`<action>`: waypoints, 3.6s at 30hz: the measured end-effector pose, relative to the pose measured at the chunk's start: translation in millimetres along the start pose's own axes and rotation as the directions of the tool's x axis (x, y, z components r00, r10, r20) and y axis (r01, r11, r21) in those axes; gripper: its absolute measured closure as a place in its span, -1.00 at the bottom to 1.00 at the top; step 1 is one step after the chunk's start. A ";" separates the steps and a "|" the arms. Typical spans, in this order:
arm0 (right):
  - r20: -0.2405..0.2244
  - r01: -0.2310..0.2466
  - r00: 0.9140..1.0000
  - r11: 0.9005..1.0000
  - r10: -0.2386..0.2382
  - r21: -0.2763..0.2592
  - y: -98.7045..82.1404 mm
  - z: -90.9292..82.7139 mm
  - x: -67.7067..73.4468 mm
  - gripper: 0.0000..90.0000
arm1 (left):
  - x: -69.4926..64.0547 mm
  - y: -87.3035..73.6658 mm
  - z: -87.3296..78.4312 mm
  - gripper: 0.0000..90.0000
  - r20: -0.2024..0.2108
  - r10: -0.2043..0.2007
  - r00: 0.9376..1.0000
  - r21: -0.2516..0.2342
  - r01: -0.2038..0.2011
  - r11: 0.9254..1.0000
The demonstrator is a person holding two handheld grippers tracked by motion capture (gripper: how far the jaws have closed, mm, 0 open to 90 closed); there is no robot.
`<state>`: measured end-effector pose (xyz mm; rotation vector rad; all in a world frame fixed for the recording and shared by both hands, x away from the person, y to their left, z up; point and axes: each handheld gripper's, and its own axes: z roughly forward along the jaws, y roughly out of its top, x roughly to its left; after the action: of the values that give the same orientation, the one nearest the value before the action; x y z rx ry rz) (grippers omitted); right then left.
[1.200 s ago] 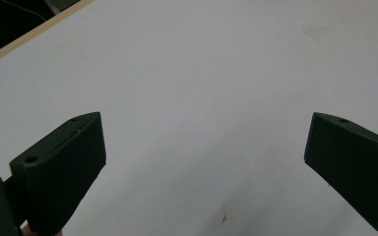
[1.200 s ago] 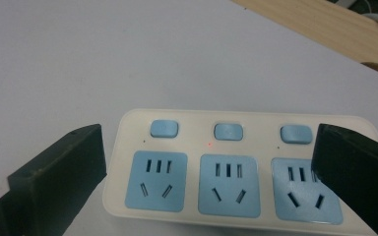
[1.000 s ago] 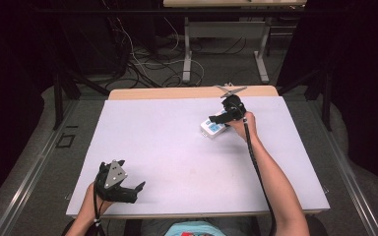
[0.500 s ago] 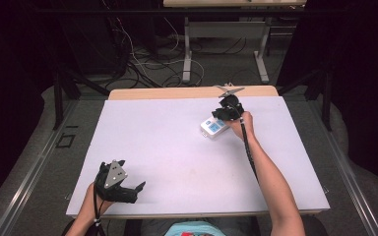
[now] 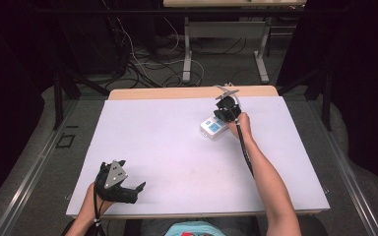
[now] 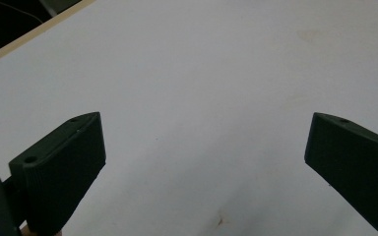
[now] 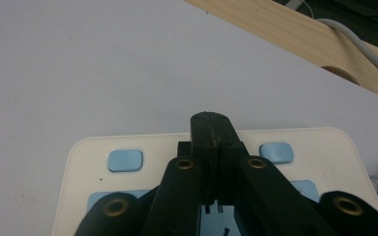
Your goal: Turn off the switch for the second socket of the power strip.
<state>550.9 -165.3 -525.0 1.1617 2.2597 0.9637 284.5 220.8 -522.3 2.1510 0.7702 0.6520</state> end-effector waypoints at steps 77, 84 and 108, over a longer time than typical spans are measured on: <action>0.003 -0.103 0.995 0.995 0.103 0.000 -6.3 8.3 -0.1 1.00 | -2.0 1.0 1.5 -0.96 -0.004 0.011 1.000 0.010 -0.011 1.000; 0.005 -0.101 0.995 0.995 0.101 -0.004 -6.5 8.4 -0.3 1.00 | -1.8 1.3 1.4 -0.96 -0.011 0.019 1.000 0.012 -0.019 1.000; 0.006 -0.113 0.994 0.993 0.113 -0.017 -8.6 8.1 0.6 1.00 | -1.6 0.7 1.6 -0.96 -0.005 0.012 1.000 0.011 -0.012 1.000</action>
<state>551.1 -165.1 -536.8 1.2955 2.1957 1.0174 284.6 218.6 -523.0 2.1656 0.7660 0.6616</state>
